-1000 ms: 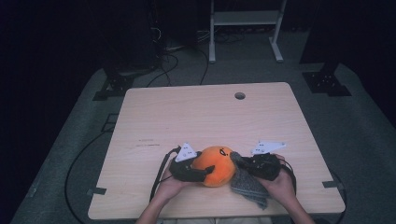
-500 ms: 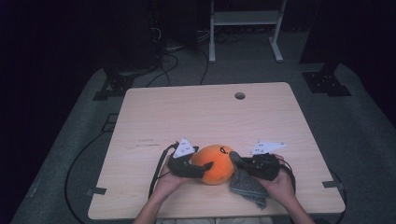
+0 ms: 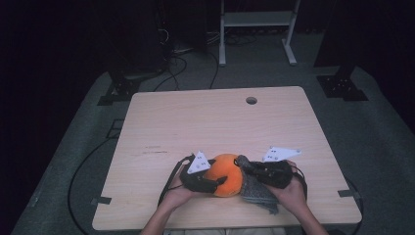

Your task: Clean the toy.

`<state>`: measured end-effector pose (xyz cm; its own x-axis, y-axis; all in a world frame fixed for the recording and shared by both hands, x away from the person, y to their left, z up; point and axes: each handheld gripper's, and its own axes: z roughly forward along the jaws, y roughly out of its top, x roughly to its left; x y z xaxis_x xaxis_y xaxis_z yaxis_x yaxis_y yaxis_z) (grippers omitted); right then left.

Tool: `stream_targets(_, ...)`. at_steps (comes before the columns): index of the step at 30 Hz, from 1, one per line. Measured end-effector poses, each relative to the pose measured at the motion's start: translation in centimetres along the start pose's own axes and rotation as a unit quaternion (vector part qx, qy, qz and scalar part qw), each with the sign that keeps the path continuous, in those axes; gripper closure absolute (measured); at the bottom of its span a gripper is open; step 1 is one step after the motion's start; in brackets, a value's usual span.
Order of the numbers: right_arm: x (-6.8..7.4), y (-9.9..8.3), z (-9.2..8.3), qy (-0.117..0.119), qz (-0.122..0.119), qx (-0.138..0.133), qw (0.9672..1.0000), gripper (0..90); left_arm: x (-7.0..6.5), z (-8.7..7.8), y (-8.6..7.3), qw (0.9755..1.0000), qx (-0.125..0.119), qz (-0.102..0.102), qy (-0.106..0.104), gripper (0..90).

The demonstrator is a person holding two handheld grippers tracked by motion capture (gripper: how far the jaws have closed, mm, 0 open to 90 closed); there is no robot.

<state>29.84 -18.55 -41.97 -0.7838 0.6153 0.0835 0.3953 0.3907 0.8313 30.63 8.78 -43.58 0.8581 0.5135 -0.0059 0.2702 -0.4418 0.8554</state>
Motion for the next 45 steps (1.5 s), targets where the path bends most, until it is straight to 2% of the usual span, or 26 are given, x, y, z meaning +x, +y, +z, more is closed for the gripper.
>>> stream_targets(2,0.0,-0.1,0.1,-0.002,-0.001,0.008,1.0,78.3,0.3,-0.2,0.6,0.9987,0.012,-0.05,0.009,13.0)
stream_targets(3,0.1,-0.1,0.1,-0.004,-0.001,0.011,0.9999,78.4,0.6,-0.5,0.7,0.9966,0.007,-0.082,0.005,8.3)
stream_targets(4,0.1,-0.2,0.1,-0.008,-0.004,0.015,0.9998,78.5,0.5,-0.6,0.6,0.996,0.0,-0.089,0.007,8.4)
stream_targets(8,0.1,-0.5,-0.1,0.003,0.009,0.02,0.9998,78.9,-0.4,0.3,0.4,0.997,0.027,-0.069,0.024,7.7)
stream_targets(9,0.3,-0.4,-0.2,0.007,0.009,0.019,0.9998,79.0,-0.5,0.6,0.3,0.9975,0.036,-0.052,0.029,8.9)
stream_targets(12,1.5,-0.1,-0.3,0.029,-0.02,0.008,0.9993,79.0,-0.5,0.4,0.1,0.9987,0.041,-0.012,0.028,19.0)
stream_targets(13,1.7,0.0,-0.3,0.022,-0.033,0.011,0.9992,78.9,-0.4,0.3,-0.1,0.9989,0.039,-0.005,0.027,21.7)
stream_targets(14,1.6,0.1,-0.3,0.019,-0.034,0.013,0.9992,79.0,-0.4,0.2,-0.2,0.999,0.036,0.001,0.025,23.3)
stream_targets(16,1.0,0.1,-0.4,0.011,-0.024,0.013,0.9996,79.0,-0.3,0.1,-0.3,0.9992,0.029,0.014,0.024,24.9)
stream_targets(19,-0.7,-0.6,-0.7,-0.014,-0.002,0.024,0.9996,79.0,-0.2,0.1,-0.3,0.9992,0.025,0.025,0.018,25.6)
stream_targets(20,-1.1,-0.8,-0.8,-0.015,0.005,0.027,0.9995,79.0,-0.2,0.1,-0.3,0.999,0.021,0.036,0.014,25.8)
stream_targets(22,-1.7,-1.2,-1.1,-0.003,0.024,0.023,0.9994,78.9,-0.3,0.1,-0.3,0.9981,0.021,0.056,0.01,26.1)
stream_targets(25,-1.3,-0.5,-1.4,0.017,0.018,-0.002,0.9997,78.7,-0.6,0.1,-0.3,0.9967,0.017,0.08,0.005,26.1)
stream_targets(27,-1.1,-0.3,-1.2,0.016,0.011,0.004,0.9998,78.8,-0.5,0.1,-0.3,0.9971,0.011,0.076,-0.001,24.2)
stream_targets(29,-1.2,-0.6,-0.9,0.02,0.016,0.018,0.9995,78.8,0.1,0.0,0.0,0.9996,0.002,0.023,-0.017,15.7)
stream_targets(30,-1.2,-0.7,-0.8,0.022,0.018,0.027,0.9992,78.8,0.5,-0.1,0.1,0.9997,-0.001,-0.003,-0.025,12.4)
stream_targets(31,-1.2,-0.8,-0.8,0.024,0.021,0.032,0.999,78.8,0.7,0.0,0.1,0.9994,-0.006,-0.018,-0.028,11.4)
stream_targets(32,-1.3,-0.9,-0.9,0.029,0.024,0.037,0.9986,78.8,0.7,0.1,0.0,0.9994,-0.005,-0.023,-0.027,11.5)
stream_targets(34,-1.1,-1.0,-1.2,0.036,0.025,0.039,0.9983,78.9,0.3,0.3,-0.2,0.9998,-0.002,-0.003,-0.02,14.6)
stream_targets(36,-0.7,-0.7,-1.4,0.049,0.019,0.026,0.9983,78.9,-0.2,0.4,-0.3,0.9996,0.001,0.025,-0.01,19.7)
stream_targets(38,0.1,0.1,-1.6,0.066,0.005,0.008,0.9978,78.9,-0.7,0.4,-0.2,0.9975,0.004,0.07,0.0,22.7)
stream_targets(39,0.5,0.4,-1.5,0.064,-0.003,0.008,0.9979,78.8,-0.9,0.4,-0.1,0.9969,0.006,0.079,0.003,23.2)
stream_targets(41,0.7,0.6,-1.2,0.049,-0.016,0.013,0.9986,78.7,-1.1,0.4,-0.2,0.9959,0.007,0.09,0.008,23.8)
stream_targets(43,0.0,0.2,-1.1,0.047,0.004,0.014,0.9988,78.8,-1.1,0.4,-0.2,0.9962,0.002,0.087,0.008,24.0)
stream_targets(45,-1.2,-0.4,-1.4,0.029,0.023,0.021,0.9991,78.8,-0.9,0.4,-0.2,0.9974,0.002,0.072,0.009,23.2)
